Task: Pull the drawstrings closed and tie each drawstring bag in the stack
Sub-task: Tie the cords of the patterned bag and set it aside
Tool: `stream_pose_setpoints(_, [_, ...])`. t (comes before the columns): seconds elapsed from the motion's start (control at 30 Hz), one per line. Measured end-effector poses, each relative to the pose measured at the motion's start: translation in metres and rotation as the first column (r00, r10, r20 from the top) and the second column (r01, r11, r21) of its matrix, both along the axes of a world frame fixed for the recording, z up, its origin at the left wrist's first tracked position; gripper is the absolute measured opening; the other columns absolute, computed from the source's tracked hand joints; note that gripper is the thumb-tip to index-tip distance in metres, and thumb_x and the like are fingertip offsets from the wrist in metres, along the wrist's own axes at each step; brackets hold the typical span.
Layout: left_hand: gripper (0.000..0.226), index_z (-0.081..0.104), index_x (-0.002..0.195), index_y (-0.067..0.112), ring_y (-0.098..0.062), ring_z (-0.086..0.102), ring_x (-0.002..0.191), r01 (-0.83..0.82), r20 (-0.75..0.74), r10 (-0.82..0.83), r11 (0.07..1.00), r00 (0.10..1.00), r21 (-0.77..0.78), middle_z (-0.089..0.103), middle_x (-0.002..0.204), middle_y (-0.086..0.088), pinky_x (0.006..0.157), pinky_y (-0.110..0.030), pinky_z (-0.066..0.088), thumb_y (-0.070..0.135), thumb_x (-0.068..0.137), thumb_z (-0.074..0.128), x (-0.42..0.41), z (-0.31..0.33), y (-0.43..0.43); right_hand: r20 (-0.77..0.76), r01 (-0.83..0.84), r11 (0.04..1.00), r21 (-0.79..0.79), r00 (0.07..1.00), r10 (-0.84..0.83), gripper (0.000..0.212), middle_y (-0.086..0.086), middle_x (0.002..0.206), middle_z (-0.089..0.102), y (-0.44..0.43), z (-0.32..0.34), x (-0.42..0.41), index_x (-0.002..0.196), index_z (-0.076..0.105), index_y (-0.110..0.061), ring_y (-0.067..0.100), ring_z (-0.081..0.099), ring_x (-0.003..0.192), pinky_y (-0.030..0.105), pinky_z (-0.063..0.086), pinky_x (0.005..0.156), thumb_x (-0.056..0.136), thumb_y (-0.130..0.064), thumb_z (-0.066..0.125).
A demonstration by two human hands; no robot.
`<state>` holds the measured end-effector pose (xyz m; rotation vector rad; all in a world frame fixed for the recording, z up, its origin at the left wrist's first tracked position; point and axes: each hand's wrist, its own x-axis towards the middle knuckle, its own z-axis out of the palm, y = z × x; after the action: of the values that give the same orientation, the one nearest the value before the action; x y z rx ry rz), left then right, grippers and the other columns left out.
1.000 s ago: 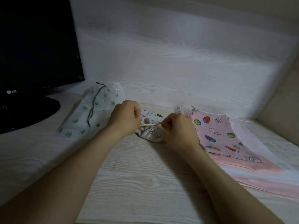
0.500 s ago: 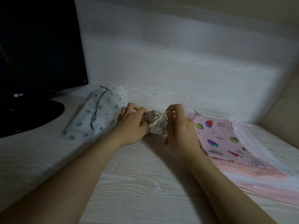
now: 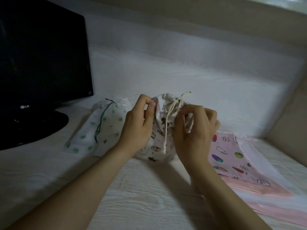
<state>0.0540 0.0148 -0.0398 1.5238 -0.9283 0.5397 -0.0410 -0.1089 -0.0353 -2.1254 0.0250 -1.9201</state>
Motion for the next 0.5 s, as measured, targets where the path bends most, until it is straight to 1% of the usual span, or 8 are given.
stream_pose_setpoints(0.03, [0.023, 0.048, 0.096, 0.021, -0.01, 0.033, 0.043, -0.025, -0.007, 0.025, 1.0, 1.0, -0.018, 0.041, 0.055, -0.005, 0.043, -0.034, 0.026, 0.034, 0.114, 0.04, 0.0, 0.003, 0.001, -0.011, 0.017, 1.0, -0.018, 1.0, -0.018, 0.016, -0.014, 0.09, 0.061, 0.002, 0.003, 0.003, 0.092, 0.062, -0.018, 0.027, 0.052, 0.096, 0.046, 0.036, 0.08, 0.09, -0.004, 0.069])
stream_pose_setpoints(0.1, [0.025, 0.053, 0.094, 0.02, -0.011, 0.038, 0.041, -0.101, -0.018, 0.1, 0.993, 0.995, -0.064, 0.045, 0.053, 0.002, 0.043, -0.031, 0.028, 0.035, 0.113, 0.044, 0.002, 0.008, 0.006, -0.07, -0.036, 0.999, 0.009, 0.997, 0.036, 0.011, -0.016, 0.084, 0.062, 0.008, 0.009, 0.009, 0.092, 0.063, -0.019, 0.022, 0.055, 0.093, 0.043, 0.037, 0.08, 0.09, -0.009, 0.067])
stream_pose_setpoints(0.17, [0.033, 0.06, 0.088, 0.019, -0.013, 0.048, 0.042, -0.248, 0.001, 0.25, 0.96, 0.968, -0.128, 0.054, 0.053, 0.004, 0.043, -0.032, 0.034, 0.041, 0.11, 0.051, 0.006, 0.013, 0.015, -0.124, -0.168, 0.979, 0.119, 0.975, 0.182, 0.009, -0.016, 0.072, 0.057, 0.015, 0.015, 0.016, 0.097, 0.059, -0.021, 0.009, 0.056, 0.069, 0.031, 0.041, 0.068, 0.094, -0.013, 0.063])
stream_pose_setpoints(0.23, [0.04, 0.063, 0.08, 0.019, -0.015, 0.049, 0.043, -0.441, 0.044, 0.455, 0.88, 0.89, -0.176, 0.053, 0.052, 0.005, 0.042, -0.031, 0.033, 0.047, 0.107, 0.057, 0.008, 0.015, 0.024, -0.13, -0.231, 0.947, 0.223, 0.956, 0.264, 0.009, -0.014, 0.064, 0.056, 0.022, 0.021, 0.025, 0.098, 0.06, -0.02, 0.012, 0.055, 0.051, 0.02, 0.036, 0.052, 0.096, -0.011, 0.062])
stream_pose_setpoints(0.3, [0.042, 0.065, 0.077, 0.019, -0.018, 0.047, 0.044, -0.616, 0.076, 0.633, 0.77, 0.771, -0.166, 0.052, 0.052, 0.004, 0.043, -0.027, 0.029, 0.048, 0.106, 0.06, 0.014, 0.015, 0.033, -0.141, -0.26, 0.928, 0.268, 0.942, 0.305, 0.007, -0.014, 0.069, 0.062, 0.033, 0.024, 0.038, 0.097, 0.064, -0.018, 0.011, 0.059, 0.057, 0.02, 0.039, 0.049, 0.096, -0.011, 0.062])
stream_pose_setpoints(0.37, [0.041, 0.066, 0.077, 0.019, -0.024, 0.05, 0.047, -0.729, 0.104, 0.741, 0.672, 0.664, -0.134, 0.057, 0.055, 0.0, 0.046, -0.026, 0.028, 0.048, 0.106, 0.061, 0.023, 0.014, 0.04, -0.188, -0.289, 0.905, 0.314, 0.915, 0.357, 0.007, -0.014, 0.073, 0.066, 0.043, 0.024, 0.054, 0.097, 0.067, -0.017, 0.008, 0.062, 0.067, 0.02, 0.044, 0.055, 0.096, -0.011, 0.063])
stream_pose_setpoints(0.43, [0.037, 0.068, 0.081, 0.018, -0.03, 0.057, 0.053, -0.784, 0.104, 0.792, 0.611, 0.602, -0.111, 0.064, 0.063, -0.003, 0.051, -0.027, 0.033, 0.045, 0.105, 0.062, 0.032, 0.014, 0.048, -0.252, -0.292, 0.882, 0.371, 0.882, 0.398, 0.007, -0.011, 0.072, 0.068, 0.051, 0.02, 0.072, 0.097, 0.068, -0.018, 0.009, 0.063, 0.068, 0.017, 0.044, 0.056, 0.098, -0.013, 0.062])
stream_pose_setpoints(0.5, [0.025, 0.072, 0.092, 0.018, -0.033, 0.064, 0.062, -0.817, 0.064, 0.822, 0.57, 0.566, -0.089, 0.071, 0.075, -0.005, 0.057, -0.029, 0.035, 0.04, 0.102, 0.064, 0.036, 0.016, 0.055, -0.298, -0.29, 0.855, 0.43, 0.848, 0.437, 0.009, -0.009, 0.072, 0.068, 0.058, 0.015, 0.087, 0.1, 0.068, -0.019, 0.01, 0.064, 0.062, 0.019, 0.047, 0.056, 0.1, -0.015, 0.059])
